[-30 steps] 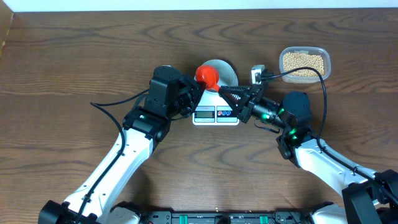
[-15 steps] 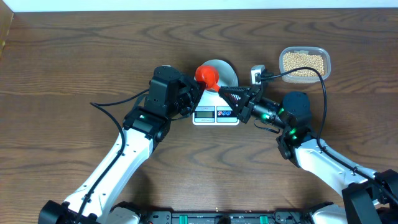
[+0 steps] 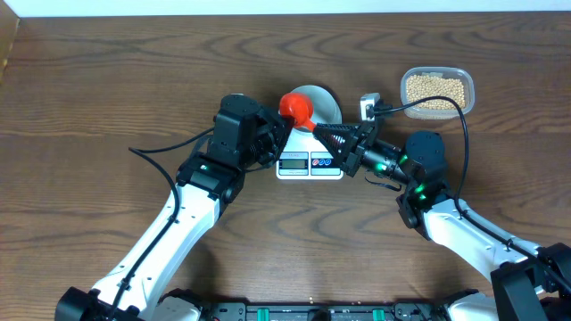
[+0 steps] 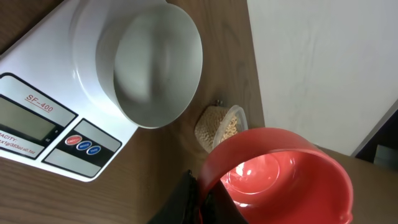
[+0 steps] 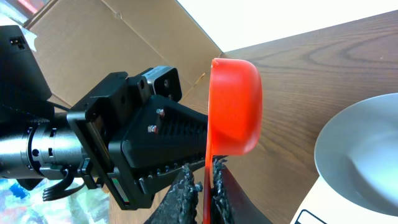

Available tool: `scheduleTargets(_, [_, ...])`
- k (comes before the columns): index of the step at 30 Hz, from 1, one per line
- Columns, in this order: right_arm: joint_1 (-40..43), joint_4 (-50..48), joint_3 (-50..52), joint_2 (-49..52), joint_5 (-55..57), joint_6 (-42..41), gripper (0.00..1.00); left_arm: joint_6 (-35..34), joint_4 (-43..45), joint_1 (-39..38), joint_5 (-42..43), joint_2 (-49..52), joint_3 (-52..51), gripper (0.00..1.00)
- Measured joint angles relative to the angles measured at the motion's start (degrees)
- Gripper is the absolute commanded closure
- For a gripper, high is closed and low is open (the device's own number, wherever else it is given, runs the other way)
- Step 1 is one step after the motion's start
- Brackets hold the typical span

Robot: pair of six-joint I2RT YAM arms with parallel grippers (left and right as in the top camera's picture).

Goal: Scoop item into bowl and weigh 50g on scale
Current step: 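Close the right gripper on the scoop handle, release with left gripper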

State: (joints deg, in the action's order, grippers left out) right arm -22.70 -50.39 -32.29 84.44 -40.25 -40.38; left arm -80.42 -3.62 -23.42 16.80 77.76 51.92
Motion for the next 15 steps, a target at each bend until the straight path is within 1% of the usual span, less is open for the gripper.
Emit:
scheduleTargets(6, [0.0,0.0,0.0,0.0,0.0,-0.4,0.92,-0.8,0.0,0.0,-0.4,0.0,0.0,0.93])
scheduleTargets(15, [0.0,0.0,0.0,0.0,0.1,-0.8,0.99,-1.0,0.0,0.0,-0.4,0.0,0.0,0.93])
